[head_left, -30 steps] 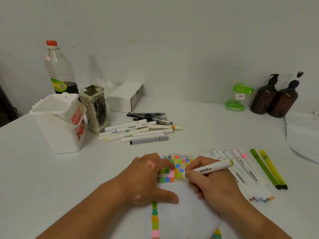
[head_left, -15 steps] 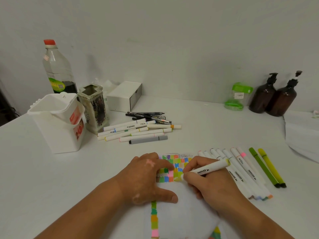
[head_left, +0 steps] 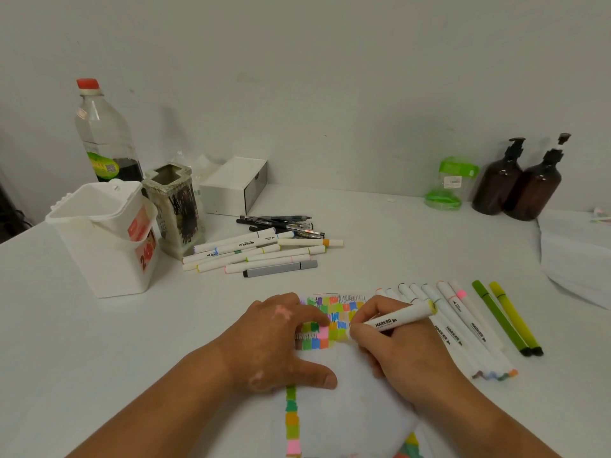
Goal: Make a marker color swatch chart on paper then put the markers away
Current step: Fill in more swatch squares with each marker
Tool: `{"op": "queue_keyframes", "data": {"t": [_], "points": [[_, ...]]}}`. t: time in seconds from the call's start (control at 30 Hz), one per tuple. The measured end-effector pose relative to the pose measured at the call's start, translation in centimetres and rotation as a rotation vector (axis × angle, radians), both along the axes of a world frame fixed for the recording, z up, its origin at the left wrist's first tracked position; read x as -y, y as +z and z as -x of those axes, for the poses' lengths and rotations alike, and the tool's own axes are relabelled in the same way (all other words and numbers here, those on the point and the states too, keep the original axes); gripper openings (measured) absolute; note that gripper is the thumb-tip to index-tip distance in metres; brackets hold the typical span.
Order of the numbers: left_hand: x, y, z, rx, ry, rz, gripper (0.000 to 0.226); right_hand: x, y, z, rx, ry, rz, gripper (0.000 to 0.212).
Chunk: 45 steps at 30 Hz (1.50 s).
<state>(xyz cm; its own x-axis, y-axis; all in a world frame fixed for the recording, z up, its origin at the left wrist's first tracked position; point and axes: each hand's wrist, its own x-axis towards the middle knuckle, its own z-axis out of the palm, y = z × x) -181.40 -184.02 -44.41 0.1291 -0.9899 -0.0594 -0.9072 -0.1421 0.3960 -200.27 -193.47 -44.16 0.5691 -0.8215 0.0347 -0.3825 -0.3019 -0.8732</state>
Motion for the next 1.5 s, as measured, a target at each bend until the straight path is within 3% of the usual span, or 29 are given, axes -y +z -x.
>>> {"op": "queue_keyframes", "data": {"t": [0.7, 0.8, 0.93, 0.97, 1.1, 1.3, 1.37, 1.5], "points": [[0.1, -0.5, -0.2, 0.009, 0.003, -0.004, 0.089, 0.6, -0.7, 0.2, -0.004, 0.002, 0.058, 0.010], [0.0, -0.4, -0.2, -0.024, 0.020, 0.047, 0.088, 0.8, -0.6, 0.5, 0.202, -0.061, -0.031, 0.007], [-0.1, 0.4, -0.6, -0.303, 0.123, 0.235, 0.027, 1.7, 0.7, 1.2, 0.517, -0.119, -0.172, 0.007], [-0.2, 0.6, -0.8, -0.385, 0.140, 0.285, 0.023, 2.0, 1.0, 1.5, 0.557, -0.126, -0.194, 0.009], [-0.2, 0.8, -1.2, -0.582, 0.218, 0.384, 0.033, 2.6, 1.3, 2.0, 0.585, -0.124, -0.220, 0.016], [0.0, 0.6, -0.7, -1.029, 0.103, 0.282, 0.033, 2.3, 1.5, 1.9, 0.670, -0.015, -0.380, 0.028], [0.0, 0.7, -0.6, -1.079, 0.087, 0.256, 0.031, 2.2, 1.6, 1.9, 0.684, 0.001, -0.393, 0.033], [0.0, 0.7, -0.4, -1.009, 0.041, 0.241, 0.023, 2.2, 1.7, 2.0, 0.669, 0.033, -0.381, 0.031]]}}
